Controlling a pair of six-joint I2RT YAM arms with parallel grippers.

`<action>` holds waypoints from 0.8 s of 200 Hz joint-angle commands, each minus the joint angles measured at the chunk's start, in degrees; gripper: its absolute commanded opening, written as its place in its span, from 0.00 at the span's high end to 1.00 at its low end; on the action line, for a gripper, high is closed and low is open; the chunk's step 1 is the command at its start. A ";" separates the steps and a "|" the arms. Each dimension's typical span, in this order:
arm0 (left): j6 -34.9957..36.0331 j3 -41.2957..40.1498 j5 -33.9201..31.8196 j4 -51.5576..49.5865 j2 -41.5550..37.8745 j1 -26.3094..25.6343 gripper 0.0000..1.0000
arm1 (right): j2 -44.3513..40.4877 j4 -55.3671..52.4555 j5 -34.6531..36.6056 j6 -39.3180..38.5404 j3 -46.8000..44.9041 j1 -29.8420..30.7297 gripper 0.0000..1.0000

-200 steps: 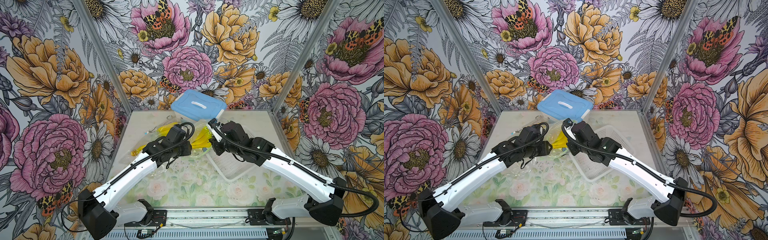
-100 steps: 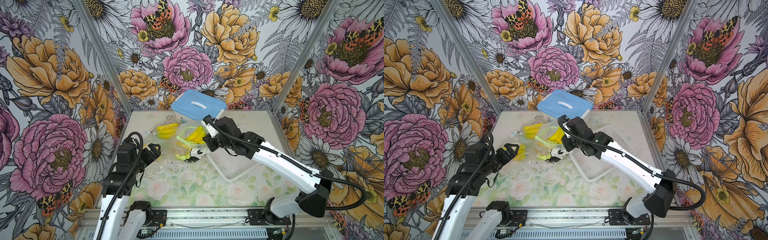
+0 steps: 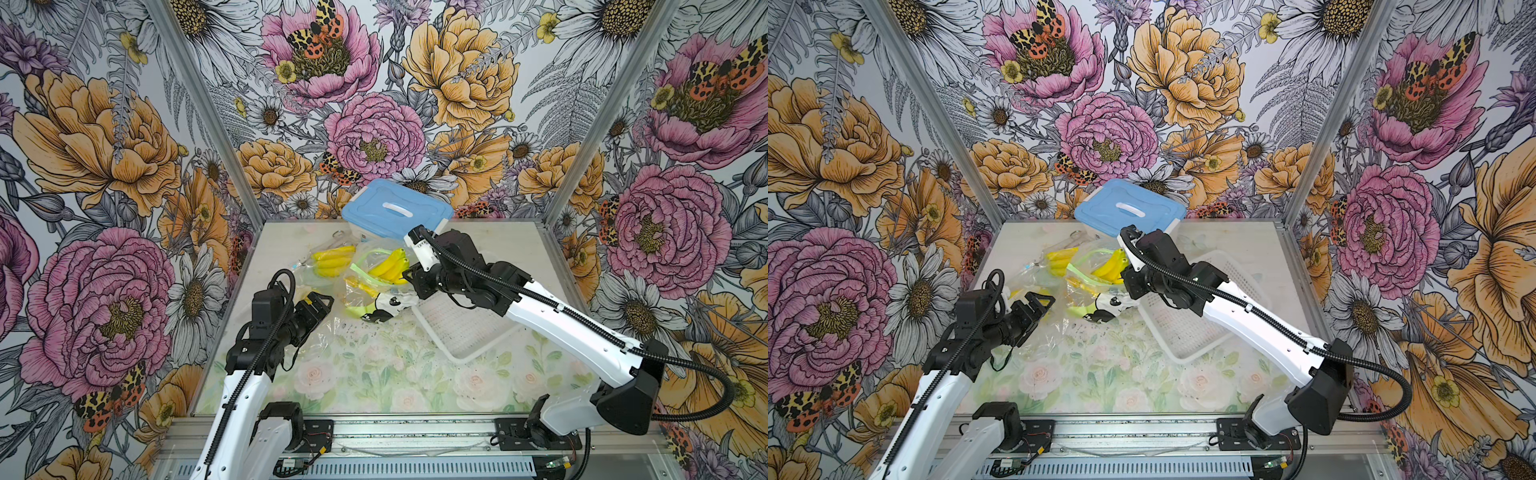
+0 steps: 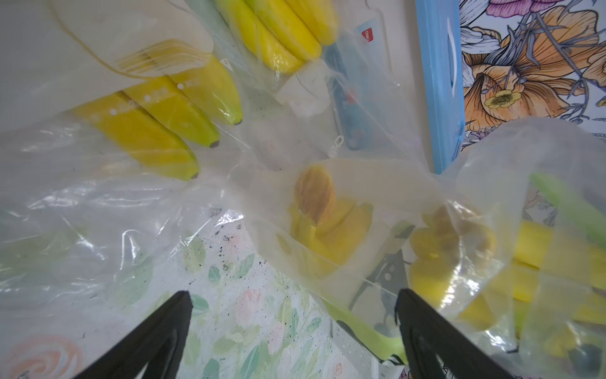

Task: Open the zip-top bag and take out the banana
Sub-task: Pick up the banana from the zipper food storage bag.

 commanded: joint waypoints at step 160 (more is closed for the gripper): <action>-8.56 -11.24 -4.54 30.32 0.78 -11.86 0.04 | 3.68 6.91 -6.52 9.22 -1.53 -4.05 1.00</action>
